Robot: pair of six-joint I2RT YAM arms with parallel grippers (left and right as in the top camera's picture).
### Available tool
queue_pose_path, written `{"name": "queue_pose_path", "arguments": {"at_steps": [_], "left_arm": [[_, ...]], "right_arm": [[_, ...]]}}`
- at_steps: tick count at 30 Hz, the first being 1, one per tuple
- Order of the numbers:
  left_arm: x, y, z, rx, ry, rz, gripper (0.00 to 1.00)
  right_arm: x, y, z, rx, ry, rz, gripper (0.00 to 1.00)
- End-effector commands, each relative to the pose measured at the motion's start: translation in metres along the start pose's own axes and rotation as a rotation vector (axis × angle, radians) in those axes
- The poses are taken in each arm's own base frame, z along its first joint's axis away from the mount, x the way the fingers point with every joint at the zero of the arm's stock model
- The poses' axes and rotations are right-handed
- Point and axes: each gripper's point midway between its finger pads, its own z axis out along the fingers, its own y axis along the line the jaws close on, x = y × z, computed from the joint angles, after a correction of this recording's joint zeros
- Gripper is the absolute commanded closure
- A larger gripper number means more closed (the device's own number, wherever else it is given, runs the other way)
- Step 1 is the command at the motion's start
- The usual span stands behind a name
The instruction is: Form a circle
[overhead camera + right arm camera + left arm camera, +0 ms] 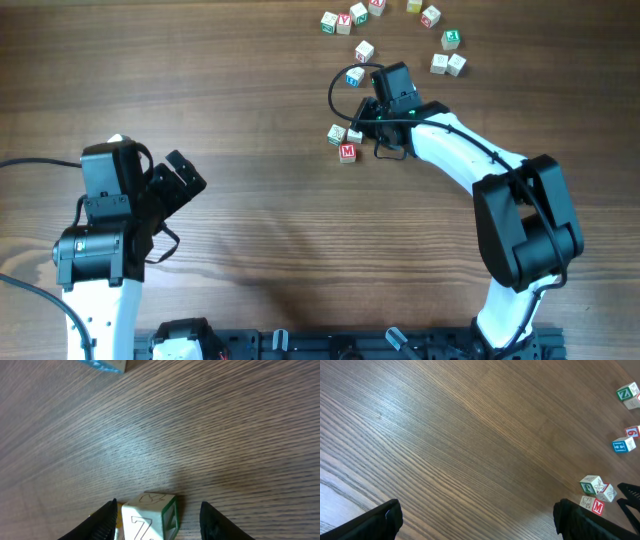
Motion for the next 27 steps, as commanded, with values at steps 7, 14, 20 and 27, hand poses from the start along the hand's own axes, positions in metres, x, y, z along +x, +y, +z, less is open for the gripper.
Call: {"name": "queue_pose_path", "arguments": {"at_steps": [7,14,20,27], "left_arm": [[-0.002,0.003,0.001,-0.014,-0.008,-0.011,0.0],[-0.002,0.003,0.001,-0.014,-0.008,-0.011,0.0],[-0.002,0.003,0.001,-0.014,-0.008,-0.011,0.0],[-0.002,0.003,0.001,-0.014,-0.008,-0.011,0.0]], "right_arm": [[0.014,0.01,0.008,-0.004,0.029,-0.093,0.46],[0.02,-0.004,0.027,0.037,0.042,-0.087,0.51],[0.018,-0.003,0.027,0.036,0.035,-0.087,0.56],[0.011,-0.006,0.024,0.028,0.03,-0.07,0.69]]}}
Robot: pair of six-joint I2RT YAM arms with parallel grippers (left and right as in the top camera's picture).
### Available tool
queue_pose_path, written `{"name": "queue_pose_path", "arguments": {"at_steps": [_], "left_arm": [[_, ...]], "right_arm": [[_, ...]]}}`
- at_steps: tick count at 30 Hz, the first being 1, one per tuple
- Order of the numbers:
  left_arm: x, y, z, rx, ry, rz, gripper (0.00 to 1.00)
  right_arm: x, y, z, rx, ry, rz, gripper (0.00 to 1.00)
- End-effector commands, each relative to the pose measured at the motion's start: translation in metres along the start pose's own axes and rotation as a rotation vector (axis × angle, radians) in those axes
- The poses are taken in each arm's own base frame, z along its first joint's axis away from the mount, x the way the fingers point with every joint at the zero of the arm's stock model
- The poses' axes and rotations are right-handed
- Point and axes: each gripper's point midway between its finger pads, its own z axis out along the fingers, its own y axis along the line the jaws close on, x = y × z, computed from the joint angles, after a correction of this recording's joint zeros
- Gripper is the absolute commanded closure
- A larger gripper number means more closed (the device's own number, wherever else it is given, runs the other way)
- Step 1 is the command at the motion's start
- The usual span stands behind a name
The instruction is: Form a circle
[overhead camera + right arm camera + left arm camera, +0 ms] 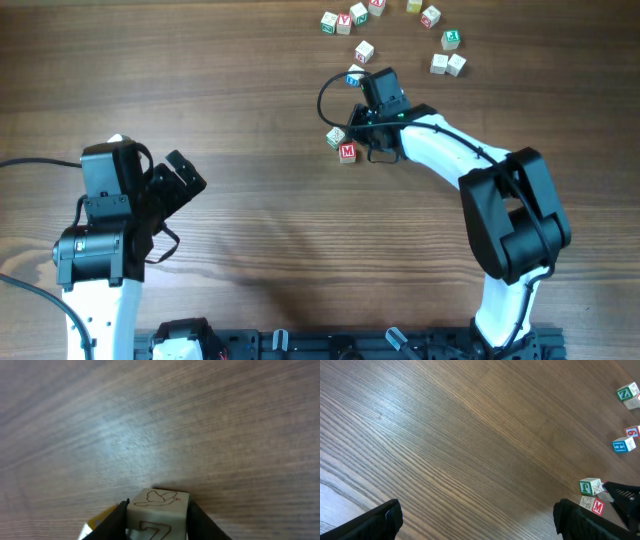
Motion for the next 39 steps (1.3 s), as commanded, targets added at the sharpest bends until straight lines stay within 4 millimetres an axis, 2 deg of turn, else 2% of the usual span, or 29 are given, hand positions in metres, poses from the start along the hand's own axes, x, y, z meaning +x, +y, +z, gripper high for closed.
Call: {"name": "queue_pose_path", "arguments": {"at_steps": [1,7,12,13,15,19,21,24,28,30,32,36,39], "left_arm": [[-0.001,0.003,0.001,-0.015,-0.007,-0.011,0.0],[-0.001,0.003,0.001,-0.015,-0.007,-0.011,0.0],[-0.001,0.003,0.001,-0.015,-0.007,-0.011,0.0],[-0.001,0.003,0.001,-0.015,-0.007,-0.011,0.0],[-0.001,0.003,0.001,-0.015,-0.007,-0.011,0.0],[-0.001,0.003,0.001,-0.015,-0.007,-0.011,0.0],[-0.001,0.003,0.001,-0.015,-0.007,-0.011,0.0],[-0.001,0.003,0.001,-0.015,-0.007,-0.011,0.0],[-0.001,0.003,0.001,-0.015,-0.007,-0.011,0.0],[-0.001,0.003,0.001,-0.015,-0.007,-0.011,0.0],[-0.001,0.003,0.001,-0.015,-0.007,-0.011,0.01],[-0.001,0.003,0.001,-0.015,-0.007,-0.011,0.0],[-0.001,0.003,0.001,-0.015,-0.007,-0.011,0.0]], "right_arm": [[0.0,-0.009,0.006,0.017,0.012,-0.002,0.69],[-0.002,-0.005,-0.009,0.013,0.008,-0.076,0.76],[-0.001,-0.005,-0.014,0.015,0.014,-0.236,0.75],[-0.001,-0.004,-0.014,0.011,0.017,-0.271,0.7],[0.0,-0.004,-0.014,0.008,0.019,-0.297,0.69],[0.0,-0.004,-0.015,0.008,0.018,-0.312,0.51],[-0.003,-0.001,-0.019,0.002,0.007,-0.313,0.46],[-0.013,0.004,-0.031,0.003,-0.035,-0.314,0.43],[-0.041,0.006,-0.058,0.057,-0.16,-0.282,0.42],[-0.042,0.009,-0.063,0.044,-0.17,-0.265,0.46],[-0.031,0.023,-0.063,-0.045,-0.113,-0.294,0.51],[-0.004,0.052,-0.064,-0.21,-0.013,-0.435,0.72],[0.009,0.067,-0.062,-0.241,-0.009,-0.538,0.83]]}}
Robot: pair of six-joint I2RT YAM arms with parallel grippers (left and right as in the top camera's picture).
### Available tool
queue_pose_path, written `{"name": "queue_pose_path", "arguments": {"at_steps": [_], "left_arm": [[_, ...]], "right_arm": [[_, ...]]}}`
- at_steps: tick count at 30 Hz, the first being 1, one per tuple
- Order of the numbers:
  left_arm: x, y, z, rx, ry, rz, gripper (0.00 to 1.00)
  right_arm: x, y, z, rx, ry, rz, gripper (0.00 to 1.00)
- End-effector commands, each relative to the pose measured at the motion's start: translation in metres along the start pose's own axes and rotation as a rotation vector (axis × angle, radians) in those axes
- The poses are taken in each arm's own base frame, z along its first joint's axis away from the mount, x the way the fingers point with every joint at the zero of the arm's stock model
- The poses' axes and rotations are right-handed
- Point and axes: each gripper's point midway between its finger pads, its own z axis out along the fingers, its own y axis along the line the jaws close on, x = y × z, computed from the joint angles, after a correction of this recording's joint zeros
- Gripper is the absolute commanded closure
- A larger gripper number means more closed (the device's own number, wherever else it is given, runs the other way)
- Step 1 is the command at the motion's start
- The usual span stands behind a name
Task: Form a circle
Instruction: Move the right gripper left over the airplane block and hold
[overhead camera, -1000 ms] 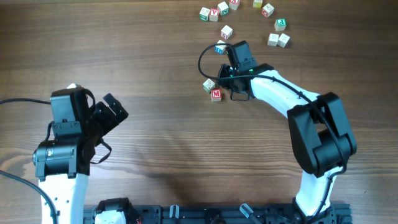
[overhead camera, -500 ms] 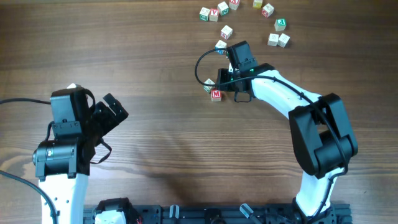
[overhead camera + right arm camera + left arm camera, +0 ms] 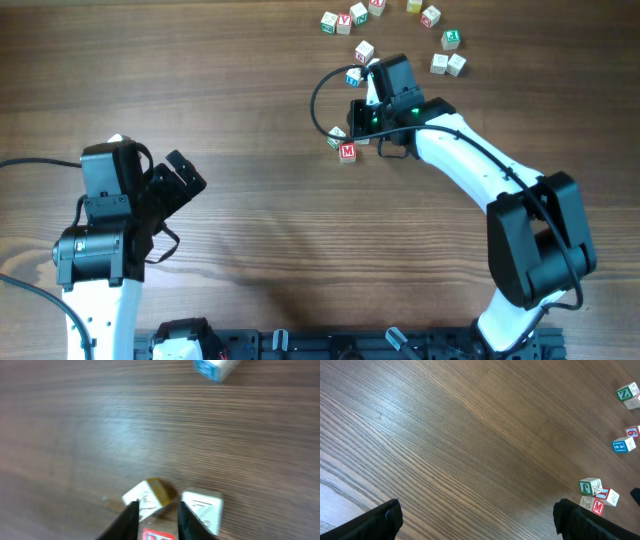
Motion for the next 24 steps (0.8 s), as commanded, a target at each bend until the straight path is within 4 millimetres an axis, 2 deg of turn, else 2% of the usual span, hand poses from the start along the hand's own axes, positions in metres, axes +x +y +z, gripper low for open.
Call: {"name": "queue_pose_path", "arguments": {"at_steps": [1,5,10,13,16,24], "left_arm": [[-0.002,0.003,0.001,-0.014,-0.008,-0.011,0.0],[-0.002,0.003,0.001,-0.014,-0.008,-0.011,0.0],[-0.002,0.003,0.001,-0.014,-0.008,-0.011,0.0],[-0.002,0.003,0.001,-0.014,-0.008,-0.011,0.0],[-0.002,0.003,0.001,-0.014,-0.008,-0.011,0.0],[-0.002,0.003,0.001,-0.014,-0.008,-0.011,0.0]], "right_arm": [[0.005,0.038,-0.001,-0.105,0.008,-0.138,0.87],[0.028,0.057,0.021,-0.125,0.059,-0.176,0.93],[0.039,0.07,0.03,-0.132,0.074,-0.204,0.94],[0.045,0.067,0.039,-0.105,0.081,-0.211,0.94],[0.05,0.054,0.05,-0.041,0.09,-0.212,0.95],[0.042,0.033,0.05,0.089,0.05,-0.219,0.96]]}}
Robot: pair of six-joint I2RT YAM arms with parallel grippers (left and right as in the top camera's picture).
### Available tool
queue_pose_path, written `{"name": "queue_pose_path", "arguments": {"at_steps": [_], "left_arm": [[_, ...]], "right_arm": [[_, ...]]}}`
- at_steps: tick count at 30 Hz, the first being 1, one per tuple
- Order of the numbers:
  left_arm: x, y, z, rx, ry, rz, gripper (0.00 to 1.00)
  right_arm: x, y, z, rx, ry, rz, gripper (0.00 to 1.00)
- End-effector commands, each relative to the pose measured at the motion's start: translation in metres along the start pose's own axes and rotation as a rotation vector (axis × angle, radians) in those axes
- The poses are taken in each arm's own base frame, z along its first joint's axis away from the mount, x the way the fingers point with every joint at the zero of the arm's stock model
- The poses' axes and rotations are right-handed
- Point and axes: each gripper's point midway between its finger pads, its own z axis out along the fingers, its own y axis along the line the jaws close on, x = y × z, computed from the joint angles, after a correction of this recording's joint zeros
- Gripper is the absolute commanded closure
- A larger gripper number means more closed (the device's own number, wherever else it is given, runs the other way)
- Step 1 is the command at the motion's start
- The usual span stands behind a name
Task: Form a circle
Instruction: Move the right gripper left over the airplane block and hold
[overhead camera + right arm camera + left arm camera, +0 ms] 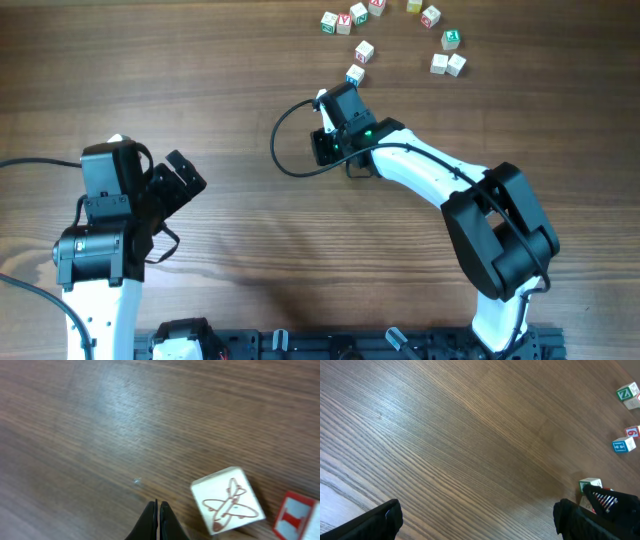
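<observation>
Several small lettered wooden cubes are the task's objects. Most lie scattered at the table's far edge, around a green cube [451, 38] and a white one [364, 50]. In the right wrist view a white cube with a red airplane [227, 501] lies just right of my right gripper [157, 508], which is shut on nothing. A red-lettered cube [300, 516] sits at that frame's right edge. From overhead, my right gripper [325, 146] covers this small cluster. My left gripper [477, 512] hangs open over bare wood, far to the left [183, 180].
The left wrist view shows a green cube [590, 483] beside my right arm's black tip [612, 502], and a blue cube [622, 445] and a green Z cube [624, 394] farther off. A black cable [285, 140] loops left of the right gripper.
My right gripper was slightly open above the small cluster, with two cubes ahead of it. Now it is shut, farther left and nearer, low beside the airplane cube. The left arm is unchanged.
My right gripper first stood open around a white Z cube beside the cluster. Then its fingers were close on both sides of that cube. Later it was raised, and the cube lay next to the others. Now it is shut beside the airplane cube.
</observation>
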Motion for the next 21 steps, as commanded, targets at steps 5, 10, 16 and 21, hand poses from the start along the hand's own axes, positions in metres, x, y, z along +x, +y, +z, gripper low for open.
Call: {"name": "queue_pose_path", "arguments": {"at_steps": [5,10,16,21], "left_arm": [[-0.0016,0.0033,0.0008,-0.014,-0.008,-0.011,0.0],[-0.0016,0.0033,0.0008,-0.014,-0.008,-0.011,0.0],[-0.0016,0.0033,0.0008,-0.014,-0.008,-0.011,0.0],[-0.0016,0.0033,0.0008,-0.014,-0.008,-0.011,0.0]], "right_arm": [[-0.0016,-0.014,0.0042,0.085,-0.011,-0.03,0.95],[0.0026,-0.0152,0.0041,0.09,0.007,-0.04,0.96],[0.0024,-0.0187,0.0038,0.11,0.005,-0.04,0.96],[0.003,-0.0201,0.0036,0.118,0.007,-0.04,0.95]]}}
